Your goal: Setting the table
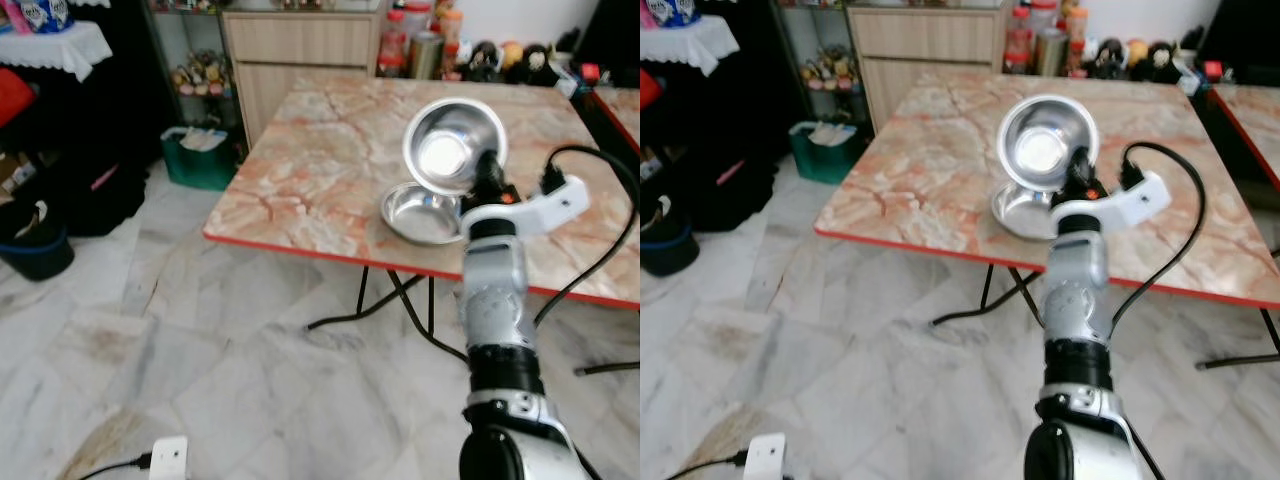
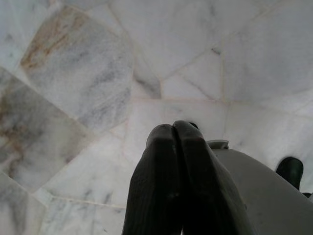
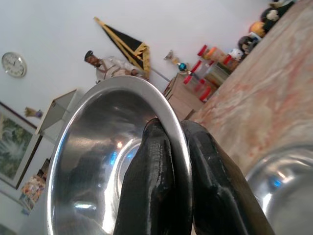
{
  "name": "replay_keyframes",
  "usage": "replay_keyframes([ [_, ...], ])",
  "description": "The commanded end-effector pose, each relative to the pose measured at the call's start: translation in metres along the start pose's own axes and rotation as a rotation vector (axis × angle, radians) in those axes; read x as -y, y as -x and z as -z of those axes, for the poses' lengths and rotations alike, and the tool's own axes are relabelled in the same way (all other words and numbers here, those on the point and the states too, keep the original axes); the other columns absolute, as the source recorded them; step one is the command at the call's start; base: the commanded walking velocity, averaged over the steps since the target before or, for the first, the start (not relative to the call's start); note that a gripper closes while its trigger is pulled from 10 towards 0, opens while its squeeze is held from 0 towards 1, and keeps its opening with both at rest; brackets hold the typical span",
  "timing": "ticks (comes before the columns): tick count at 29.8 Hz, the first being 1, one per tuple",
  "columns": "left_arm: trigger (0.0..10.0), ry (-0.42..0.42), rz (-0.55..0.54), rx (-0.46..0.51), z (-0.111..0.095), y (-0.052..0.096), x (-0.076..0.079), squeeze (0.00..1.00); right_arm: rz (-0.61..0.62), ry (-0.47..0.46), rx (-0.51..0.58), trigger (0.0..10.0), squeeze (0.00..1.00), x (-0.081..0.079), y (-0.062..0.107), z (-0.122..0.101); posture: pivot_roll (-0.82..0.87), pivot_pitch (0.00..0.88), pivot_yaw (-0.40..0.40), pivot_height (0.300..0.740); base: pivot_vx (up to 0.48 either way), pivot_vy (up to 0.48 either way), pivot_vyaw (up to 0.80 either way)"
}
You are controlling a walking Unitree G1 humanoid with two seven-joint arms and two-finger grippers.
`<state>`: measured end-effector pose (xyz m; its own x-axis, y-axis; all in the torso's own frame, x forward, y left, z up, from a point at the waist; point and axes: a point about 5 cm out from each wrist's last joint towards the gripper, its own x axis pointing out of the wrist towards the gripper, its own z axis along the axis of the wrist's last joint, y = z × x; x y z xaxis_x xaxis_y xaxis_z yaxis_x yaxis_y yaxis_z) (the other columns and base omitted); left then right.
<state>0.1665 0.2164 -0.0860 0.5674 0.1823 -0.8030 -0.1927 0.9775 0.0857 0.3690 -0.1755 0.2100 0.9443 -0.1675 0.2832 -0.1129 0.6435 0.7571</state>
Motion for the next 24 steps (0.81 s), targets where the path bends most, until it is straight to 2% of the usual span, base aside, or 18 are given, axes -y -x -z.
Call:
replay_keyframes([
  [1, 10.0, -0.016, -0.008, -0.006, 0.002, 0.001, -0.003, 0.0, -0.017, 0.014, -0.011, 10.0, 0.0, -0.005, 0.001, 0.005, 0.03, 0.025, 0.013, 0.74, 0.322, 0.0, 0.0],
  [24, 10.0, -0.018, -0.008, 0.004, 0.0, 0.0, -0.002, 0.0, 0.016, 0.039, -0.047, 10.0, 0.0, 0.006, 0.007, 0.013, 0.03, 0.029, 0.012, 0.74, 0.325, 0.0, 0.0],
])
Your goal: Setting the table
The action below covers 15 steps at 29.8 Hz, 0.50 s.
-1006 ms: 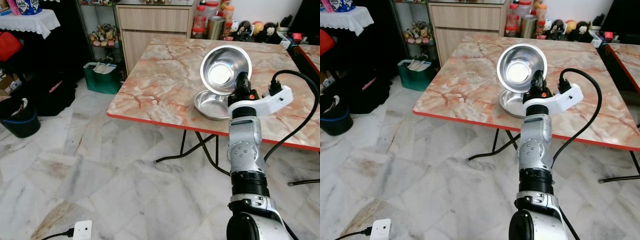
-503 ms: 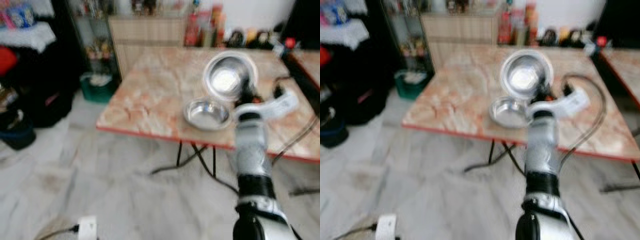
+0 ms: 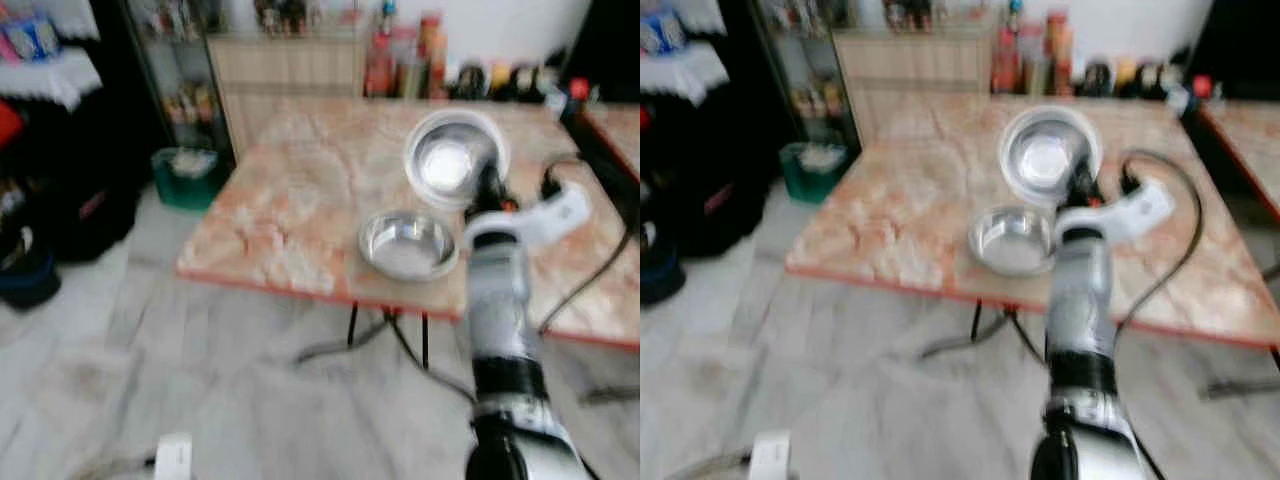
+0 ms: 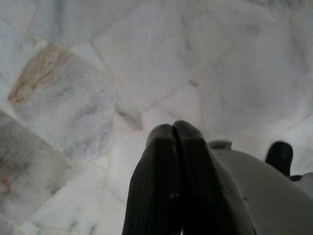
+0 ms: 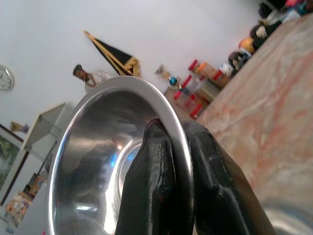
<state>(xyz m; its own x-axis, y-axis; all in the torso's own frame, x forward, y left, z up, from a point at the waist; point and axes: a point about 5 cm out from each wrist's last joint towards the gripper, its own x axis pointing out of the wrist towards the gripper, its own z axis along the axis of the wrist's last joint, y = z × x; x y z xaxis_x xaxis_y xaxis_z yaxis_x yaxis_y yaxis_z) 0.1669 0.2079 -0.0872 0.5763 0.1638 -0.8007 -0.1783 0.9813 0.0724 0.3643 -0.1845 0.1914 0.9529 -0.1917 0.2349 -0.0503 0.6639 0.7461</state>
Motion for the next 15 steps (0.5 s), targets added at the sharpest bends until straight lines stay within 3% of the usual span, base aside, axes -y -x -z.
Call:
replay_keyframes([
  [1, 10.0, -0.014, -0.028, -0.003, -0.001, 0.0, -0.011, 0.0, -0.034, 0.002, -0.036, 10.0, 0.0, -0.013, 0.0, 0.01, 0.03, 0.029, 0.012, 0.74, 0.33, 0.0, 0.0],
  [11, 10.0, -0.013, -0.027, -0.004, -0.001, 0.0, -0.011, 0.0, -0.001, 0.03, -0.087, 10.0, 0.0, -0.002, 0.012, 0.019, 0.03, 0.031, 0.01, 0.74, 0.323, 0.0, 0.0],
  [15, 10.0, -0.017, -0.021, -0.005, 0.0, 0.0, -0.009, 0.0, 0.061, 0.062, -0.136, 10.0, 0.0, 0.012, 0.03, 0.025, 0.02, 0.028, 0.007, 0.74, 0.326, 0.0, 0.0],
])
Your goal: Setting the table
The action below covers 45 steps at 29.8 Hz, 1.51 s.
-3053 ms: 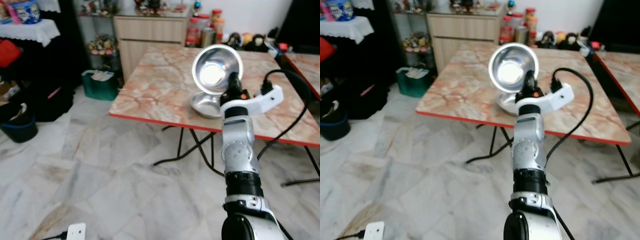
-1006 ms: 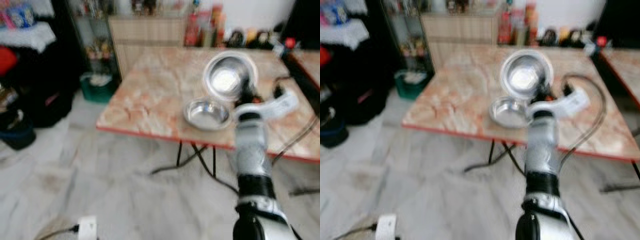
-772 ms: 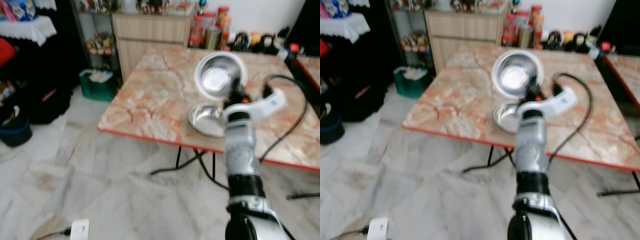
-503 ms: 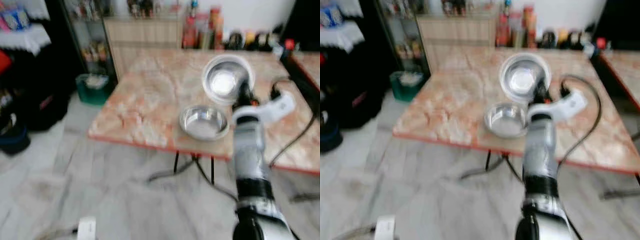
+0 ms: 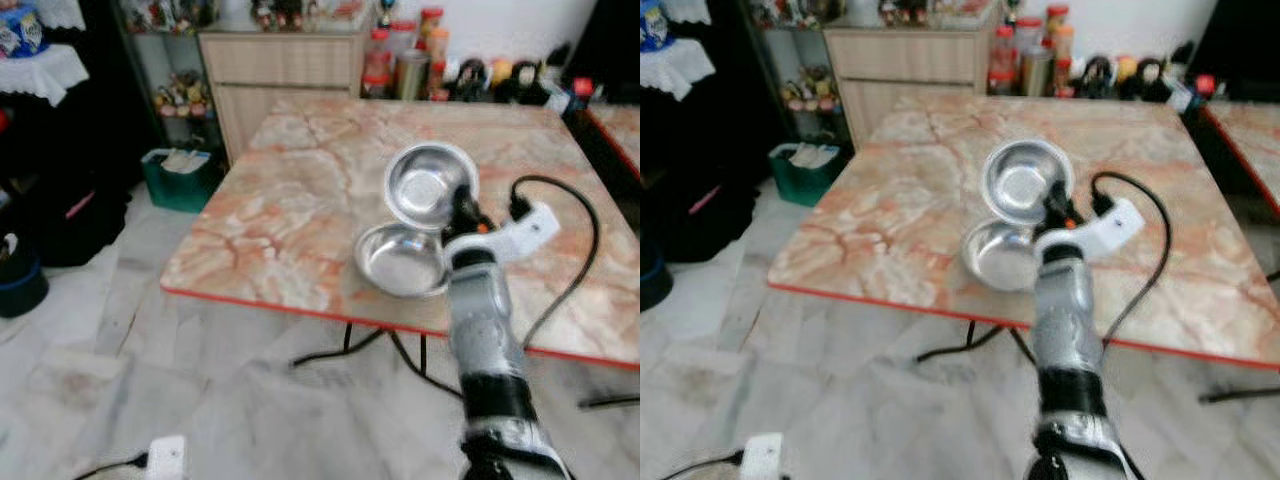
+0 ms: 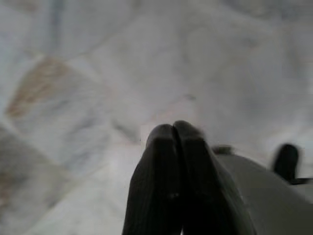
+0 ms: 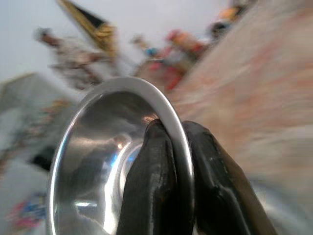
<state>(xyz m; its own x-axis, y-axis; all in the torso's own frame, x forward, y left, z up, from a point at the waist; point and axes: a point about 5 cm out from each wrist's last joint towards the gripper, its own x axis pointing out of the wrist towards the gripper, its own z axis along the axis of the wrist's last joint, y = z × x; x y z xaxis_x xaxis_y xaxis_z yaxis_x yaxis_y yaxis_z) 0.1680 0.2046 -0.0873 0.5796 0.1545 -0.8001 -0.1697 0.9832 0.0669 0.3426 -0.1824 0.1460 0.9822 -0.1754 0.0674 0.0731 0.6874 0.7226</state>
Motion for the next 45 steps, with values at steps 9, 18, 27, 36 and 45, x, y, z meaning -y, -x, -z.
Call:
replay_keyframes([
  [9, 10.0, -0.015, -0.03, -0.008, 0.0, 0.0, -0.012, 0.0, -0.005, 0.031, -0.07, 10.0, 0.0, -0.009, 0.015, 0.006, 0.01, 0.017, 0.005, 0.74, 0.324, 0.0, 0.0],
  [18, 10.0, -0.017, -0.03, -0.01, 0.001, 0.0, -0.012, 0.0, 0.019, 0.025, -0.088, 10.0, 0.0, -0.007, 0.023, 0.005, 0.01, 0.012, 0.004, 0.74, 0.325, 0.0, 0.0],
  [27, 10.0, -0.023, -0.037, -0.016, 0.001, 0.0, -0.014, 0.0, 0.091, 0.124, -0.187, 10.0, 0.0, -0.002, 0.04, -0.005, 0.0, 0.01, 0.001, 0.74, 0.0, 0.0, 0.0],
  [36, 10.0, -0.019, -0.035, -0.016, 0.001, 0.0, -0.013, 0.0, 0.253, 0.175, -0.356, 10.0, 0.0, 0.024, 0.043, 0.008, 0.01, 0.019, -0.001, 0.74, 0.0, 0.0, 0.0],
  [45, 10.0, -0.016, -0.036, -0.014, 0.001, 0.0, -0.014, 0.0, 0.31, 0.161, -0.406, 10.0, 0.0, 0.031, 0.045, 0.014, 0.01, 0.033, 0.002, 0.74, 0.0, 0.0, 0.0],
])
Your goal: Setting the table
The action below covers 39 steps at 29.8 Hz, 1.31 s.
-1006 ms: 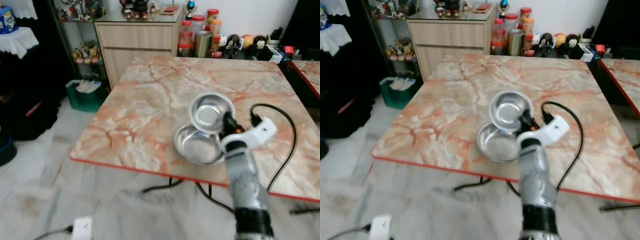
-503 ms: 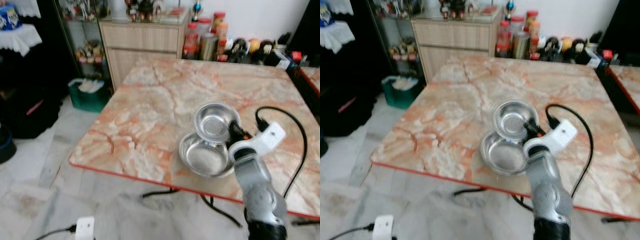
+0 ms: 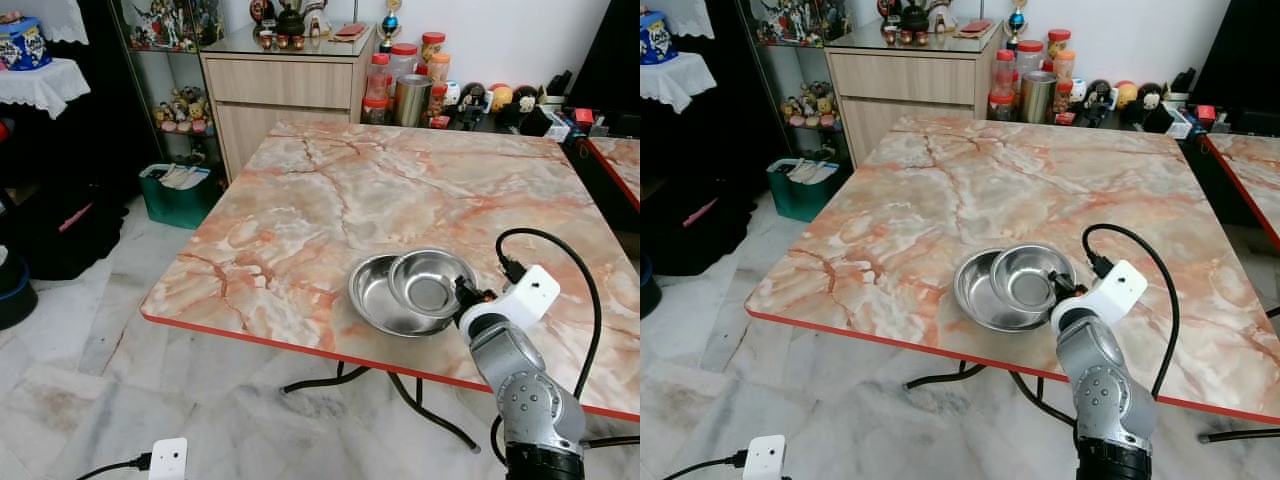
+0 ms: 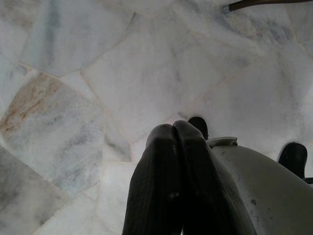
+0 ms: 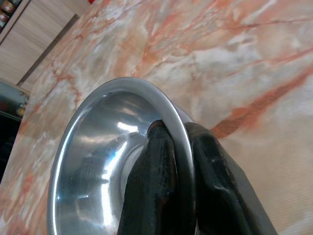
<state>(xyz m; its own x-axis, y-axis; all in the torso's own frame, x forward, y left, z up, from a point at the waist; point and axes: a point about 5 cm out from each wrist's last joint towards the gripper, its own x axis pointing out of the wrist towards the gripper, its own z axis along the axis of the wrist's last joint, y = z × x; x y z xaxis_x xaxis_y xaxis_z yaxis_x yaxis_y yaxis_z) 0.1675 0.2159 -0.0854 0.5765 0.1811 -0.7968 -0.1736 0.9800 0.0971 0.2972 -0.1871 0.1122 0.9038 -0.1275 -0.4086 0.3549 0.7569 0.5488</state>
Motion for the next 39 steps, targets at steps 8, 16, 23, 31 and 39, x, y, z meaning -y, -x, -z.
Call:
replay_keyframes([
  [8, 10.0, -0.004, -0.01, -0.013, 0.002, 0.0, -0.003, 0.0, -0.022, -0.02, -0.016, 10.0, 0.0, -0.002, -0.007, 0.0, 0.01, 0.035, 0.005, 0.74, 0.0, 0.0, 0.0],
  [16, 10.0, -0.001, -0.011, -0.013, 0.003, 0.0, -0.003, 0.0, -0.05, -0.01, -0.043, 10.0, 0.0, -0.005, -0.017, 0.004, 0.02, 0.035, 0.002, 0.74, 0.0, 0.0, 0.0],
  [23, 10.0, 0.002, -0.01, -0.016, 0.003, 0.001, -0.003, 0.0, -0.068, -0.016, -0.035, 10.0, 0.0, -0.011, -0.021, 0.001, 0.02, 0.037, 0.001, 0.74, 0.0, 0.0, 0.0],
  [31, 10.0, 0.004, -0.009, -0.016, 0.003, 0.0, -0.002, 0.0, -0.062, -0.017, -0.045, 10.0, 0.0, -0.009, -0.024, 0.003, 0.02, 0.037, -0.003, 0.74, 0.0, 0.0, 0.0],
  [39, 10.0, 0.009, -0.007, -0.021, 0.004, 0.001, -0.002, 0.0, -0.062, -0.013, -0.053, 10.0, 0.84, -0.009, -0.025, 0.004, 0.02, 0.037, -0.004, 0.74, 0.0, 0.0, 0.0],
])
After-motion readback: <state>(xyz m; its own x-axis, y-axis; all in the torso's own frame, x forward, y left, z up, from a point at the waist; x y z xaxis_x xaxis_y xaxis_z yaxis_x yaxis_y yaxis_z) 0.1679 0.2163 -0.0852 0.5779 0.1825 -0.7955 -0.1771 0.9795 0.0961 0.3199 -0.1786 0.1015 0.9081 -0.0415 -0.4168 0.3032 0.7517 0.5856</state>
